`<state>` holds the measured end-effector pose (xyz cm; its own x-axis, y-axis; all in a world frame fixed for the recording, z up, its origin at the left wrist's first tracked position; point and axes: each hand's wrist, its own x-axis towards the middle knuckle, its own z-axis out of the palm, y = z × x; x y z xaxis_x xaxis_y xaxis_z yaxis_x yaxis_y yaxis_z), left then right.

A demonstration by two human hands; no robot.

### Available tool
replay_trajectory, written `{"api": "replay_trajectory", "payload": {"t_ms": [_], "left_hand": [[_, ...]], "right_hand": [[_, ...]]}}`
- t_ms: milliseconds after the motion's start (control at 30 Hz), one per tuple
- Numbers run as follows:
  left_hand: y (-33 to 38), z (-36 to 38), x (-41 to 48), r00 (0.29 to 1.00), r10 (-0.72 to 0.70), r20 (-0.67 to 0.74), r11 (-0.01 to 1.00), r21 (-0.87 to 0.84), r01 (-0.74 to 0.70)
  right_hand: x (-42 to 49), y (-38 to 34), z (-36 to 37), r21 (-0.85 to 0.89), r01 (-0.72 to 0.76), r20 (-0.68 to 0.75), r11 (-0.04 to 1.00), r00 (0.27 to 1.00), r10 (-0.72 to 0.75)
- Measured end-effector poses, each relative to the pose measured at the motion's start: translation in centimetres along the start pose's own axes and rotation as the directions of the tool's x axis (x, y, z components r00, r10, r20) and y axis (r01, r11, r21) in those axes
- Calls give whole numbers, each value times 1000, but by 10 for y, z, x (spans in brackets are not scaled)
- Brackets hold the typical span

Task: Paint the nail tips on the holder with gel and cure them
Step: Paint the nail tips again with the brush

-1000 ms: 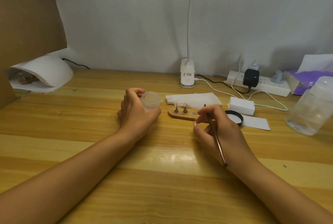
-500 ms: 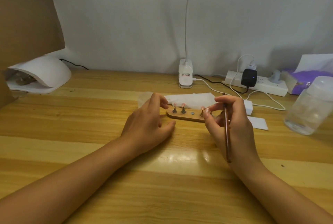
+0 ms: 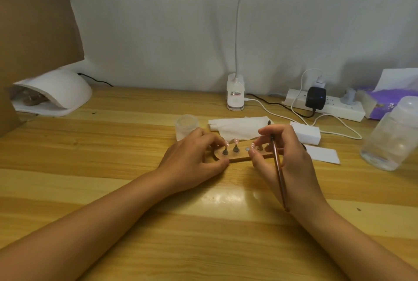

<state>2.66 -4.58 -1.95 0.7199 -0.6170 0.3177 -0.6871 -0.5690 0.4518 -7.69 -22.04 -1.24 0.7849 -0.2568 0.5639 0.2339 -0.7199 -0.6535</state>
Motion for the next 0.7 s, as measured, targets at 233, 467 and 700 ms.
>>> {"api": "replay_trajectory", "payload": {"t_ms": [233, 467, 700], "left_hand": [[2, -2, -2, 999, 28, -39, 994, -104, -31], [6, -4, -4, 997, 79, -18, 987, -141, -80], [8, -4, -4, 997, 74, -14, 990, -121, -76]], "right_hand": [[-2, -2, -1, -49, 3, -24, 999, 1000, -5], [-2, -2, -1, -70, -9, -1, 998, 1000, 8], [-2, -1, -1, -79, -24, 18, 997, 1000, 25]]}}
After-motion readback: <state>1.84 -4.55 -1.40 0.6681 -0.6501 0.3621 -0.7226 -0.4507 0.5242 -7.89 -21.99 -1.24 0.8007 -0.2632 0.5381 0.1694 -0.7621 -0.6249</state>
